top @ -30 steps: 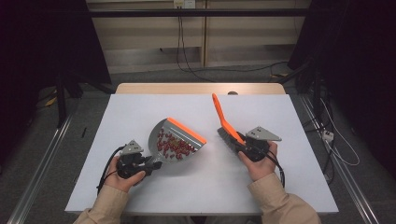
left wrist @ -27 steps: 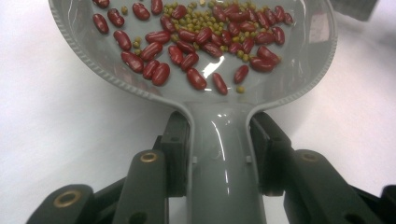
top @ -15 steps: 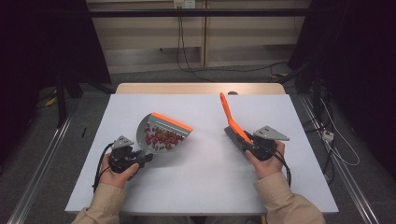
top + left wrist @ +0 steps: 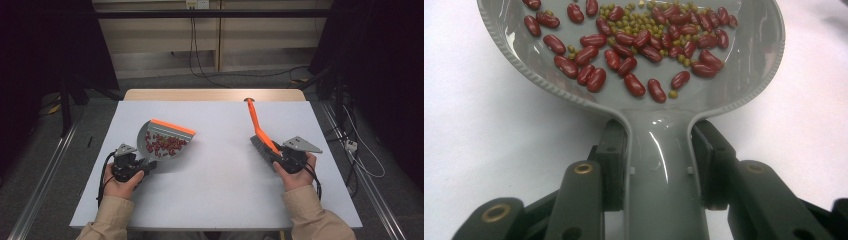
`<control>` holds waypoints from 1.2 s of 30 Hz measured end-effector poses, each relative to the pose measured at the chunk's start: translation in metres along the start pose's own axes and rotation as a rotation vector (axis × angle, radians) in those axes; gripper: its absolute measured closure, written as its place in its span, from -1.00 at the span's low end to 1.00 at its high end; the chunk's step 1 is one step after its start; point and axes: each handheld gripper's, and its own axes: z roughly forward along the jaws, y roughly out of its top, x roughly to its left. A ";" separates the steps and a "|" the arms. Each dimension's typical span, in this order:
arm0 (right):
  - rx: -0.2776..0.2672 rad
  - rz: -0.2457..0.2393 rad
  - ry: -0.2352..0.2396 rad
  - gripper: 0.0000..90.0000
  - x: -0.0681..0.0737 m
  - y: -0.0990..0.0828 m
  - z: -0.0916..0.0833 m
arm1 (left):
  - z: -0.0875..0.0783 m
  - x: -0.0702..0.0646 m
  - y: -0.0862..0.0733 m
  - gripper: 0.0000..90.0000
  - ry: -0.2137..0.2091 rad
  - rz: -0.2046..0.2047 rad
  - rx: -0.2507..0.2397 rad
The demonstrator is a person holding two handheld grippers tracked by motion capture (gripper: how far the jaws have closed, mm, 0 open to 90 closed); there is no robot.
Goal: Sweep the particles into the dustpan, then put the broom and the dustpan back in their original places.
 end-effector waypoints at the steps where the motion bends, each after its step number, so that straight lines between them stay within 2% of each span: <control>1: 0.001 0.002 -0.001 0.58 -0.001 -0.001 -0.001 | 0.000 0.001 0.000 0.40 0.009 -0.001 0.001; 6: -0.001 0.011 -0.022 0.58 -0.009 -0.002 -0.006 | 0.000 0.006 -0.001 0.40 0.055 -0.026 0.016; 7: -0.001 0.012 -0.022 0.58 -0.010 -0.002 -0.007 | 0.001 0.007 -0.001 0.40 0.057 -0.045 0.013; 10: -0.001 0.010 -0.036 0.58 -0.015 -0.003 -0.010 | 0.001 0.012 -0.002 0.40 0.094 -0.053 0.017; 15: 0.001 0.016 -0.087 0.58 -0.027 -0.006 -0.014 | 0.005 0.018 -0.003 0.40 0.123 -0.095 0.044; 17: 0.002 0.024 -0.101 0.58 -0.032 -0.007 -0.016 | 0.006 0.020 -0.004 0.39 0.133 -0.099 0.062; 18: 0.001 0.027 -0.109 0.58 -0.034 -0.007 -0.016 | 0.008 0.019 -0.005 0.39 0.135 -0.108 0.053; 21: 0.011 0.022 -0.144 0.58 -0.038 -0.010 -0.017 | 0.008 0.019 -0.005 0.39 0.136 -0.109 0.048; 23: 0.013 0.013 -0.186 0.58 -0.043 -0.010 -0.017 | 0.009 0.017 -0.006 0.38 0.140 -0.105 0.041; 25: 0.015 0.013 -0.215 0.58 -0.048 -0.011 -0.018 | 0.009 0.016 -0.007 0.37 0.125 -0.112 0.033; 28: 0.037 -0.017 -0.252 0.58 -0.051 -0.015 -0.017 | 0.009 0.013 -0.008 0.32 0.116 -0.099 0.041; 30: 0.048 -0.012 -0.270 0.58 -0.051 -0.017 -0.016 | 0.010 0.011 -0.008 0.26 0.104 -0.107 0.032; 33: 0.053 -0.034 -0.290 0.58 -0.049 -0.018 -0.016 | 0.010 0.007 -0.009 0.16 0.083 -0.103 0.029; 36: 0.053 -0.039 -0.268 0.58 -0.043 -0.019 -0.013 | 0.010 0.008 -0.009 0.13 0.067 -0.106 0.027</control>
